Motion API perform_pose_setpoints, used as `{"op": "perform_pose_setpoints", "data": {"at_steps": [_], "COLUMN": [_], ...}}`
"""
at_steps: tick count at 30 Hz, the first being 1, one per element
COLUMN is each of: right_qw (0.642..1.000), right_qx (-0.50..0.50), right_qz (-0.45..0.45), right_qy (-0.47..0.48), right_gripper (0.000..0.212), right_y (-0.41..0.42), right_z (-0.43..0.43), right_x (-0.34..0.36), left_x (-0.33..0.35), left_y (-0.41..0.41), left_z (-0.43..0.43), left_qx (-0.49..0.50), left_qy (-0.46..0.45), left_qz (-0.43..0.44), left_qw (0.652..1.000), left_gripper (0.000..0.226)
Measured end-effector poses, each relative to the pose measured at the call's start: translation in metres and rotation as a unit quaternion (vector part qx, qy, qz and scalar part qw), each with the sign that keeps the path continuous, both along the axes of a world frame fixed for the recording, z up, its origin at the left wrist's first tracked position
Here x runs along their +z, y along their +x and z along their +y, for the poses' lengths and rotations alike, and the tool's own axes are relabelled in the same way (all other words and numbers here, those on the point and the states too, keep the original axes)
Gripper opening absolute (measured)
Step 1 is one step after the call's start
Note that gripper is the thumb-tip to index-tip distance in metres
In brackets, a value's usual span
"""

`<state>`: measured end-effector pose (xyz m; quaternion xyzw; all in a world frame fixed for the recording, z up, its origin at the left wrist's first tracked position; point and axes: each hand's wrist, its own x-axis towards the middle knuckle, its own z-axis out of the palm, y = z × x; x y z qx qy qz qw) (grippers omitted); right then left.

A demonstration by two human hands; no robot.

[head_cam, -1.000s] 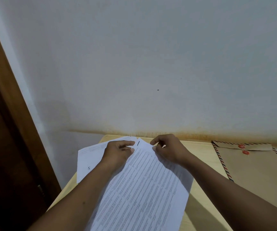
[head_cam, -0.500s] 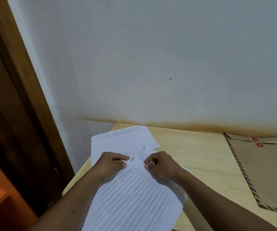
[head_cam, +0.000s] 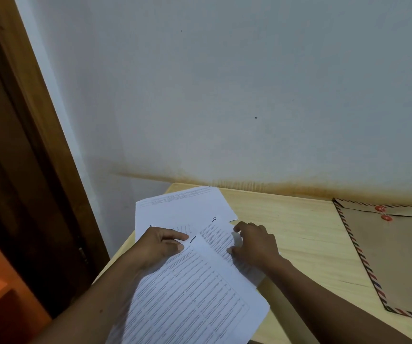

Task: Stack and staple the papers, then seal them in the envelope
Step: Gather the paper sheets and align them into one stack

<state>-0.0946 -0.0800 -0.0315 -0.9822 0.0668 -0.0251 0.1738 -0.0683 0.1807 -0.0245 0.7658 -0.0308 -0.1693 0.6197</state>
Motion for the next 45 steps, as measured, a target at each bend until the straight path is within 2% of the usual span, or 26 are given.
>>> {"op": "perform_pose_setpoints", "data": {"at_steps": [5, 8, 12, 17, 22, 25, 28, 31, 35, 37, 42, 45], "right_qw": [1.0, 0.999, 1.0, 0.999, 1.0, 0.999, 0.988, 0.964, 0.926, 0.919, 0.92, 0.92], "right_qx": [-0.013, -0.007, -0.002, 0.002, -0.001, -0.013, -0.001, 0.035, 0.044, 0.043, 0.06, 0.072], "right_qz": [0.012, 0.009, -0.015, -0.034, -0.017, -0.011, -0.019, -0.03, -0.014, -0.012, -0.021, -0.03], "right_qy": [-0.008, -0.046, -0.022, -0.001, -0.017, 0.046, 0.152, 0.261, 0.374, 0.392, 0.388, 0.385], "right_gripper": [0.078, 0.072, 0.064, 0.076, 0.068, 0.062, 0.054, 0.048, 0.057, 0.058, 0.044, 0.038], "right_y": [0.002, 0.001, -0.001, -0.005, -0.003, -0.004, -0.007, -0.011, -0.017, -0.018, -0.021, -0.026], "right_z": [-0.002, -0.005, -0.008, -0.013, -0.018, -0.022, -0.029, -0.041, -0.057, -0.063, -0.068, -0.066], "right_x": [0.0, 0.001, 0.001, -0.003, 0.0, 0.0, 0.001, 0.01, 0.032, 0.043, 0.057, 0.058], "left_x": [0.005, 0.006, 0.006, 0.004, 0.001, -0.001, 0.0, 0.006, 0.016, 0.021, 0.026, 0.028], "left_y": [0.004, 0.005, 0.006, 0.007, 0.006, 0.005, 0.006, 0.01, 0.016, 0.018, 0.021, 0.024], "left_z": [-0.01, -0.014, -0.021, -0.031, -0.04, -0.044, -0.047, -0.051, -0.062, -0.071, -0.094, -0.104], "left_qx": [0.0, 0.007, 0.016, 0.025, 0.014, 0.011, 0.018, 0.035, 0.037, 0.028, 0.02, 0.015], "left_qy": [0.018, 0.025, 0.043, 0.065, 0.08, 0.079, 0.076, 0.056, 0.033, 0.015, -0.031, -0.028], "left_qz": [-0.028, -0.05, -0.083, -0.102, -0.095, -0.092, -0.106, -0.125, -0.15, -0.152, -0.148, -0.161], "left_qw": [0.999, 0.998, 0.995, 0.992, 0.992, 0.993, 0.991, 0.99, 0.987, 0.988, 0.988, 0.986], "left_gripper": [0.021, 0.021, 0.022, 0.025, 0.023, 0.023, 0.023, 0.023, 0.023, 0.023, 0.024, 0.025]}}
